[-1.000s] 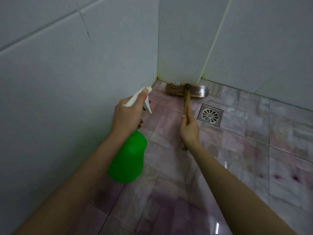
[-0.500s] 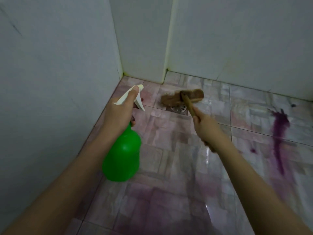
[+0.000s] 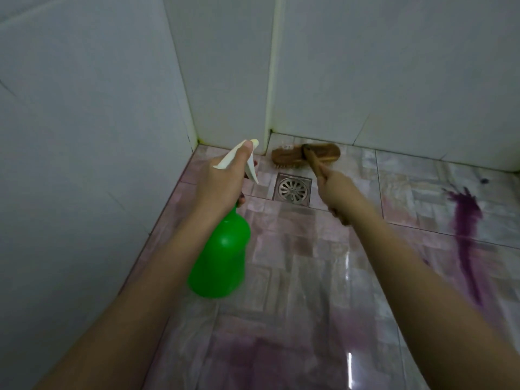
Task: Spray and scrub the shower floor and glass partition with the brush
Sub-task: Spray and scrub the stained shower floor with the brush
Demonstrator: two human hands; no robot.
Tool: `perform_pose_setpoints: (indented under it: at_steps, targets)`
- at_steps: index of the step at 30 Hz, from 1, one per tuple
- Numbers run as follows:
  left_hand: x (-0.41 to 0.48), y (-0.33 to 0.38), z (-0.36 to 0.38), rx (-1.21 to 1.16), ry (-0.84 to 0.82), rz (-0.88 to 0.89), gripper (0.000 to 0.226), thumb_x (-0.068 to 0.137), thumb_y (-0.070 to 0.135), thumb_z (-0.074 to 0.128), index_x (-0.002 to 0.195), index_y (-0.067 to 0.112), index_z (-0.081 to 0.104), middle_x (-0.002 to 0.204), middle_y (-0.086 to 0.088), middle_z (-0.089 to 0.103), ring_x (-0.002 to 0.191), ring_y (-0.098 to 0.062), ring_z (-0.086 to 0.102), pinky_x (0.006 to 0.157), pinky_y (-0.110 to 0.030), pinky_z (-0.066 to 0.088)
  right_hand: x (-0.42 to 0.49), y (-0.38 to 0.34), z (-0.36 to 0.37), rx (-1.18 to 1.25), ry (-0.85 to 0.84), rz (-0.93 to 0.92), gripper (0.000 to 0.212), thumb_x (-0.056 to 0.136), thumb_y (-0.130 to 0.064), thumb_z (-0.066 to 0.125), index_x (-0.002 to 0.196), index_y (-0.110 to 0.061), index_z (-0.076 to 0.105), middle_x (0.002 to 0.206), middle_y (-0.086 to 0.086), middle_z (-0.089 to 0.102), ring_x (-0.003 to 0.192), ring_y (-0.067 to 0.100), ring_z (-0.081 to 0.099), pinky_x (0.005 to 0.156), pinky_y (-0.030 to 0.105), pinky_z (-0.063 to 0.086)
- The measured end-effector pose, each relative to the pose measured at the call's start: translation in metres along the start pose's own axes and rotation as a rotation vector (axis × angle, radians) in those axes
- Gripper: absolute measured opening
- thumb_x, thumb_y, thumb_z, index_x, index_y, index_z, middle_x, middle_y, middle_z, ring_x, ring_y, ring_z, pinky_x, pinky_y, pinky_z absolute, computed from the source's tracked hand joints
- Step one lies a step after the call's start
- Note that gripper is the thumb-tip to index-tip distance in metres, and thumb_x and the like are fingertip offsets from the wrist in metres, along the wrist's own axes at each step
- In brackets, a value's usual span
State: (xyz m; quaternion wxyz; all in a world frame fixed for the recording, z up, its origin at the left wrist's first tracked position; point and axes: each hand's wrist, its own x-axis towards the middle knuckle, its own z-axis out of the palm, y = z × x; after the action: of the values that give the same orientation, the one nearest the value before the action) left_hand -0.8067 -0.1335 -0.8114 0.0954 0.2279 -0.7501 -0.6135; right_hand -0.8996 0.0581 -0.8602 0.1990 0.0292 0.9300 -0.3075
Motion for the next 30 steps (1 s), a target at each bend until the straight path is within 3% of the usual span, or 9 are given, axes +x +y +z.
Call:
perform_pose_setpoints:
  at_steps: [4,7,9,11,15,18,21,24,30]
  targets:
    - [0.030,0.008,0.014,0.120,-0.011,0.026,0.049,0.096,0.054,0.052,0.102,0.013,0.077,0.077,-0.011,0.068,0.032,-0.004,0.048,0.039,-0.015,0.038,0.054,-0.021,0.000,0.197,0.103,0.118,0.054,0.102,-0.020,0.021,0.145,-0.053,0.020,0.084,0.013,0.057,0.049,0.021,0.047,0.037,0.021,0.038]
    - [0.053,0.017,0.034,0.188,0.004,0.024,0.054,0.094,0.056,0.053,0.083,0.010,0.078,0.059,-0.004,0.062,0.031,-0.007,0.052,0.036,-0.015,0.038,0.049,-0.002,0.021,0.094,0.169,0.022,0.052,0.102,-0.024,0.025,0.149,-0.041,0.014,0.097,0.014,0.061,0.064,0.028,0.058,0.052,0.038,0.054]
    - [0.067,0.018,0.048,0.196,0.033,0.029,0.056,0.093,0.055,0.054,0.073,0.008,0.077,0.059,-0.006,0.067,0.034,-0.009,0.056,0.042,-0.018,0.042,0.053,0.007,0.032,0.048,0.192,-0.005,0.052,0.102,-0.028,0.025,0.151,-0.035,0.011,0.098,0.017,0.062,0.077,0.031,0.061,0.070,0.048,0.057]
    - [0.079,0.017,0.059,0.170,0.054,0.022,0.058,0.092,0.055,0.055,0.073,0.005,0.077,0.062,-0.008,0.071,0.040,-0.012,0.060,0.051,-0.025,0.052,0.062,0.008,0.032,0.089,0.193,0.002,0.052,0.102,-0.028,0.027,0.151,-0.034,0.011,0.096,0.016,0.062,0.078,0.032,0.062,0.073,0.051,0.056]
    - [0.087,0.015,0.069,0.166,0.014,0.000,0.063,0.091,0.061,0.055,0.090,0.001,0.075,0.078,-0.014,0.073,0.037,-0.013,0.059,0.041,-0.023,0.048,0.065,0.019,0.025,0.391,0.099,-0.071,0.052,0.101,-0.024,0.036,0.150,-0.033,0.021,0.080,0.010,0.060,0.059,0.022,0.059,0.056,0.040,0.057]
    - [0.088,0.010,0.070,0.154,0.048,0.001,0.064,0.088,0.064,0.054,0.082,0.003,0.076,0.073,-0.012,0.073,0.044,-0.016,0.062,0.047,-0.026,0.052,0.055,0.045,0.025,0.736,0.051,-0.098,0.052,0.100,-0.020,0.045,0.146,-0.038,0.030,0.064,0.008,0.050,0.041,0.012,0.044,0.035,0.025,0.042]
    - [0.083,0.004,0.057,0.042,0.085,-0.011,0.053,0.092,0.055,0.057,0.070,0.011,0.075,0.068,-0.008,0.073,0.039,-0.014,0.057,0.046,-0.025,0.046,0.067,0.052,0.039,0.748,0.321,-0.009,0.048,0.100,-0.022,0.044,0.146,-0.034,0.034,0.064,0.004,0.053,0.046,0.016,0.049,0.042,0.028,0.046]
    - [0.077,-0.001,0.042,0.019,0.050,0.013,0.051,0.092,0.056,0.057,0.085,0.010,0.079,0.087,-0.019,0.076,0.035,-0.011,0.050,0.043,-0.023,0.042,0.078,0.023,0.053,0.732,0.561,0.164,0.052,0.099,-0.022,0.036,0.150,-0.028,0.025,0.082,0.009,0.061,0.070,0.030,0.059,0.068,0.040,0.053]
    - [0.071,0.000,0.027,0.028,0.119,0.044,0.042,0.092,0.056,0.059,0.082,0.021,0.080,0.092,-0.020,0.076,0.042,-0.013,0.051,0.048,-0.028,0.048,0.078,0.012,0.055,0.513,0.189,-0.149,0.051,0.100,-0.017,0.038,0.149,-0.027,0.028,0.062,0.003,0.054,0.047,0.017,0.046,0.055,0.040,0.052]
